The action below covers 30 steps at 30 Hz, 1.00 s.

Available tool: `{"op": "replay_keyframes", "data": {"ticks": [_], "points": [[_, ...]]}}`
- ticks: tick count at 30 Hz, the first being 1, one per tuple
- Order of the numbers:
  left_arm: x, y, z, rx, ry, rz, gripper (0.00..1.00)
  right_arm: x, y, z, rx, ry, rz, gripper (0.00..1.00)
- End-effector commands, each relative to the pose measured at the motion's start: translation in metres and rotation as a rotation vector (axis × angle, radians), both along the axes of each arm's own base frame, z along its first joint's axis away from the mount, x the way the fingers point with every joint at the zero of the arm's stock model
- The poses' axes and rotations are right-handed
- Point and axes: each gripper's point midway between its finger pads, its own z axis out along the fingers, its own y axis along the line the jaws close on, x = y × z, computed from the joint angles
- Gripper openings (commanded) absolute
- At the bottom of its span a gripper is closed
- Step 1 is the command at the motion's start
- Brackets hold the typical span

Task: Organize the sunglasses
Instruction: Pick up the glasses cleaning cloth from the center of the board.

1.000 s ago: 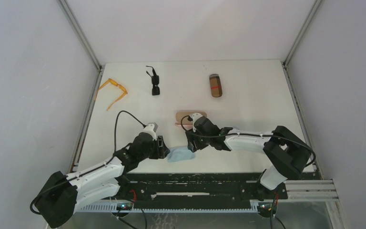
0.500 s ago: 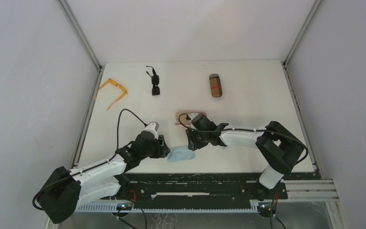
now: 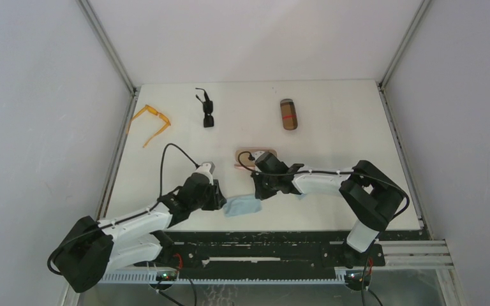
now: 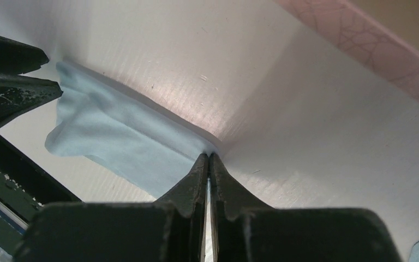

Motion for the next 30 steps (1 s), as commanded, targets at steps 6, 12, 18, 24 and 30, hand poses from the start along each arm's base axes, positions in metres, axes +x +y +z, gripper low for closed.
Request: {"op": "replay_keyframes", "data": {"ticks": [6,12,18,24,30], "points": [[0.025,-0.017,0.021,0.0,-0.047,-0.023,0.23,0.01,-0.003,0.011,-0.011,-0.057,-0.017,0.0],[0.033,-0.019,0.025,0.003,-0.054,-0.021,0.06,0.009,-0.003,0.011,-0.012,-0.059,-0.009,0.0],[0.042,-0.015,0.035,-0.009,-0.078,-0.002,0.0,0.009,-0.004,0.01,-0.019,-0.064,-0.008,0.0],[0.043,-0.011,0.043,-0.015,-0.079,-0.007,0.1,0.01,-0.005,0.011,-0.02,-0.068,-0.008,0.0],[0.023,-0.017,0.035,-0.053,-0.027,-0.057,0.34,0.01,-0.006,0.012,-0.024,-0.07,-0.006,0.0]]}}
